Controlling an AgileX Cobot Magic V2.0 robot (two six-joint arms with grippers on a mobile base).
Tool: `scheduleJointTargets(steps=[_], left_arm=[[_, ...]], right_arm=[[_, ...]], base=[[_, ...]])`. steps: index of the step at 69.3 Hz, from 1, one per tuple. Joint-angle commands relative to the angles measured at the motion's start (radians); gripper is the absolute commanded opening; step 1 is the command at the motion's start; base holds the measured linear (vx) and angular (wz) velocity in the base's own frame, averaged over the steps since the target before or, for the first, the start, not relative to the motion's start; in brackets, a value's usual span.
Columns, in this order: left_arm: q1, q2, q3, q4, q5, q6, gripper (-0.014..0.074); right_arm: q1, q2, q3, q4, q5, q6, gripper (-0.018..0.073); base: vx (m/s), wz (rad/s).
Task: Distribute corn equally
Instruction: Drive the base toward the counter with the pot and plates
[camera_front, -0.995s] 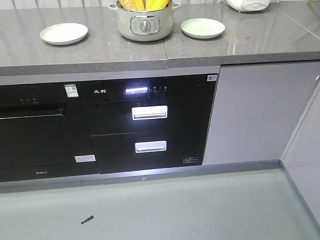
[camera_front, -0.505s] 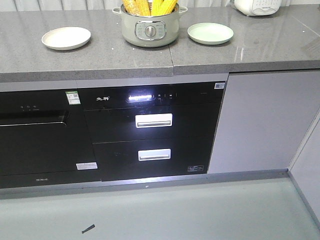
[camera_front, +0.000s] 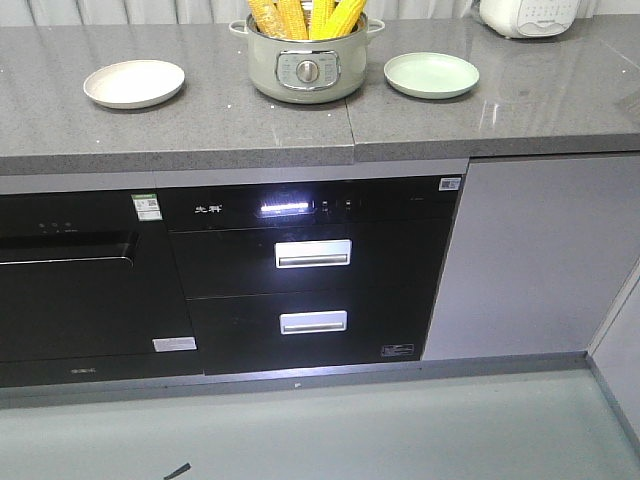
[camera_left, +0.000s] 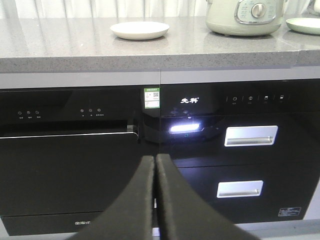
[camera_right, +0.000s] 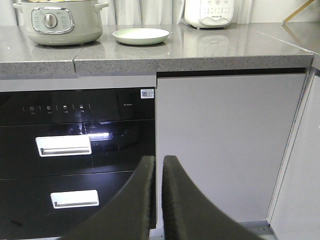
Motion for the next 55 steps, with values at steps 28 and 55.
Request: scheduleJointTargets(steps=[28,55], left_arm=[[-0.008,-0.016,0.001,-0.006,-0.078,-0.008,-0.0009],[-0.008,-0.016,0.001,-0.006,-0.078,-0.008,-0.0009]], right_arm=[[-0.008,0.0,0.005,-0.008,-0.078,-0.002,-0.0008],[-0.008,0.0,0.005,-0.008,-0.078,-0.002,-0.0008]], base=[[0.08,0.02],[0.09,0.02]])
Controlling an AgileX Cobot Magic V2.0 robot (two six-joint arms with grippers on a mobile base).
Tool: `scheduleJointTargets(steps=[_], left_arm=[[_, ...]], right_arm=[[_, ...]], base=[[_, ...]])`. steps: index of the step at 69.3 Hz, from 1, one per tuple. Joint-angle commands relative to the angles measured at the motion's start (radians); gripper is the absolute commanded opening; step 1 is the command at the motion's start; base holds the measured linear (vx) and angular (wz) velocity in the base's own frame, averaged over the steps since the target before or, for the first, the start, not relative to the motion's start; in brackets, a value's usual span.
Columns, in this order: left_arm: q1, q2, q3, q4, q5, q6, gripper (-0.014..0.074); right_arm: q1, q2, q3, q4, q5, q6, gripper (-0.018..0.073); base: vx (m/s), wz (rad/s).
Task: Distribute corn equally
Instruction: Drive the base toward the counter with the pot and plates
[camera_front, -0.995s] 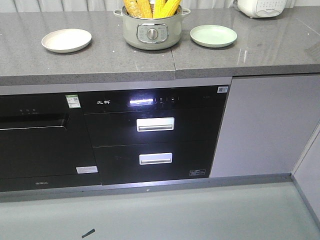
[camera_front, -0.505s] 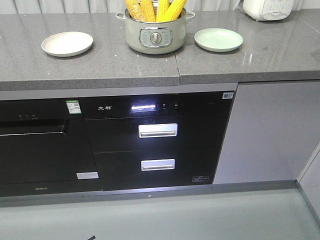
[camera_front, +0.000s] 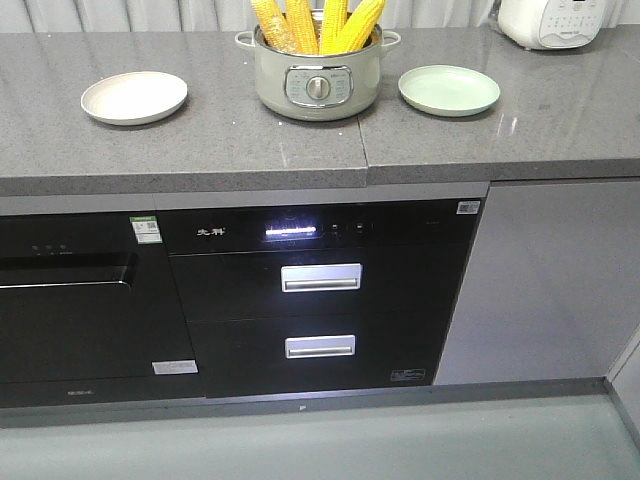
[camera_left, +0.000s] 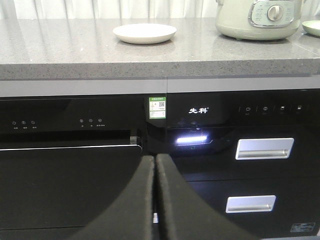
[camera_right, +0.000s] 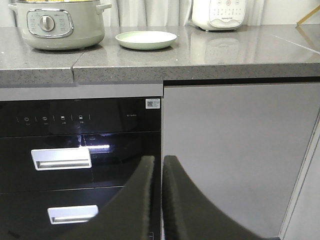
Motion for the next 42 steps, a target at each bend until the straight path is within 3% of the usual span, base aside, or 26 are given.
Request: scheduleJointTargets(steps=[1,42], left_arm=[[-0.008,-0.016,0.001,-0.006,-0.078,-0.008,-0.0009],[-0.008,-0.016,0.001,-0.006,-0.078,-0.008,-0.0009]], right_arm=[[-0.008,0.0,0.005,-0.008,-0.078,-0.002,-0.0008],[-0.008,0.0,0.005,-0.008,-0.074,-0.002,-0.0008]], base=[[0.1,0.02],[0.1,0.02]])
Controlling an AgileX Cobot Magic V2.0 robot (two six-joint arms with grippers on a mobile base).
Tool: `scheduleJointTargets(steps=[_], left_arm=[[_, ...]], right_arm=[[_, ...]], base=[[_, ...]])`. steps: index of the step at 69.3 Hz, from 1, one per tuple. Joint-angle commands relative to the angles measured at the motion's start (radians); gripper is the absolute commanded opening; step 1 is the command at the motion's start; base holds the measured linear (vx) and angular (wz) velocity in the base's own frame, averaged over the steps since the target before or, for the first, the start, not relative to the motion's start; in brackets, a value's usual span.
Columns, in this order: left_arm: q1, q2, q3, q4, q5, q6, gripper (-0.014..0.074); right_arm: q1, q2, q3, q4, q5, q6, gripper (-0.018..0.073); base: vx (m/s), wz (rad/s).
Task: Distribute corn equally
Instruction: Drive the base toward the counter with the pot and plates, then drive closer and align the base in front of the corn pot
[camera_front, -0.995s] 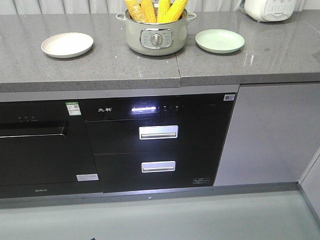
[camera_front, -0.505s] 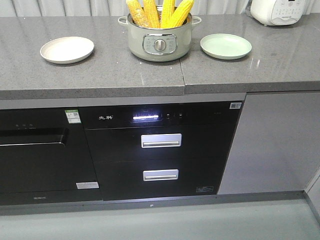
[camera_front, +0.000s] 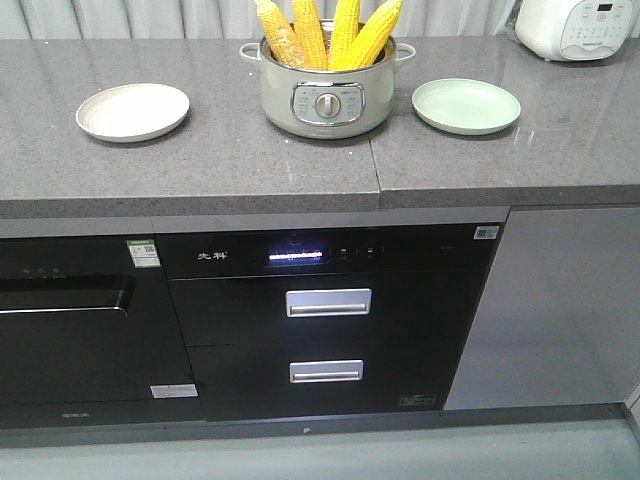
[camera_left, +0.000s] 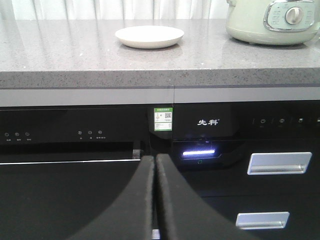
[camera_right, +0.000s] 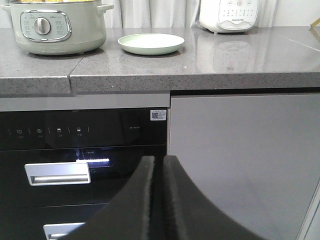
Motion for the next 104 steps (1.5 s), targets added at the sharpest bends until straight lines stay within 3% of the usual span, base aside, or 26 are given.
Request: scheduleJointTargets(steps=[1,104], left_arm=[[-0.008,-0.016,0.001,-0.006,-0.078,-0.008,-0.0009],[-0.008,-0.016,0.001,-0.006,-0.078,-0.008,-0.0009]], right_arm=[[-0.008,0.0,0.005,-0.008,-0.074,-0.002,-0.0008],[-0.008,0.0,0.005,-0.008,-0.076,-0.002,-0.0008]], base=[[0.1,0.0],[0.09,-0.02]])
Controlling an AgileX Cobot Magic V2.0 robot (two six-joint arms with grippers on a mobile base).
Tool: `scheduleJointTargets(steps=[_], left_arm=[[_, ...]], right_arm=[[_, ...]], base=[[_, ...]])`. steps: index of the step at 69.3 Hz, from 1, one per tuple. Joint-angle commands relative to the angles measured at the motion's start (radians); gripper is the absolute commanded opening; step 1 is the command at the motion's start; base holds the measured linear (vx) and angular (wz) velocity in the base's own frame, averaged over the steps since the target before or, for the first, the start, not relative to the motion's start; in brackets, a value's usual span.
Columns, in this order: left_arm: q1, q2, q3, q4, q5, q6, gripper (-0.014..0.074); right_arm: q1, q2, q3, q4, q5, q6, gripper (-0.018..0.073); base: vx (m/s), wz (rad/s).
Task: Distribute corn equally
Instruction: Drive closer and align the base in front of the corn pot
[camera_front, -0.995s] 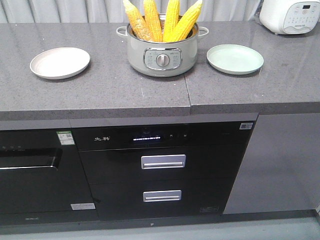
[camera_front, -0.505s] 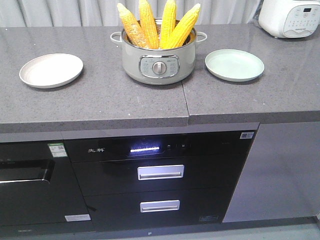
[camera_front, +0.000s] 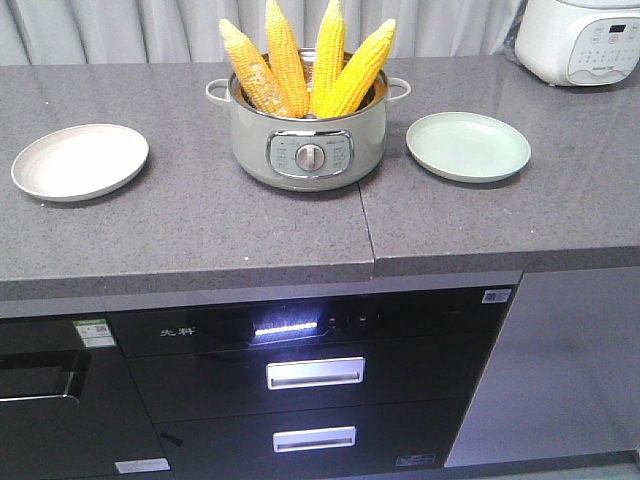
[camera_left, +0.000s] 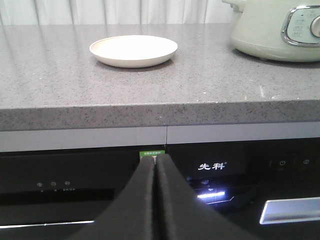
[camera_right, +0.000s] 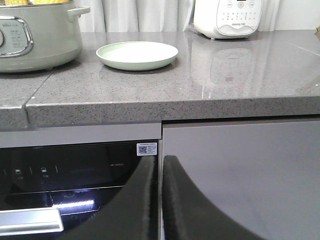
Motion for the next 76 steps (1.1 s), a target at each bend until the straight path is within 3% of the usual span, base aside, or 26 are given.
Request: scheduleJointTargets(steps=[1,76], left_arm=[[-0.008,-0.016,0.001,-0.006,-0.078,-0.008,-0.0009],[-0.008,-0.016,0.001,-0.006,-0.078,-0.008,-0.0009]], right_arm=[[-0.008,0.0,0.005,-0.008,-0.076,-0.002,-0.0008],[-0.008,0.0,0.005,-0.008,-0.078,-0.002,-0.0008]], base=[[0.09,-0.03],[0.06,0.0]])
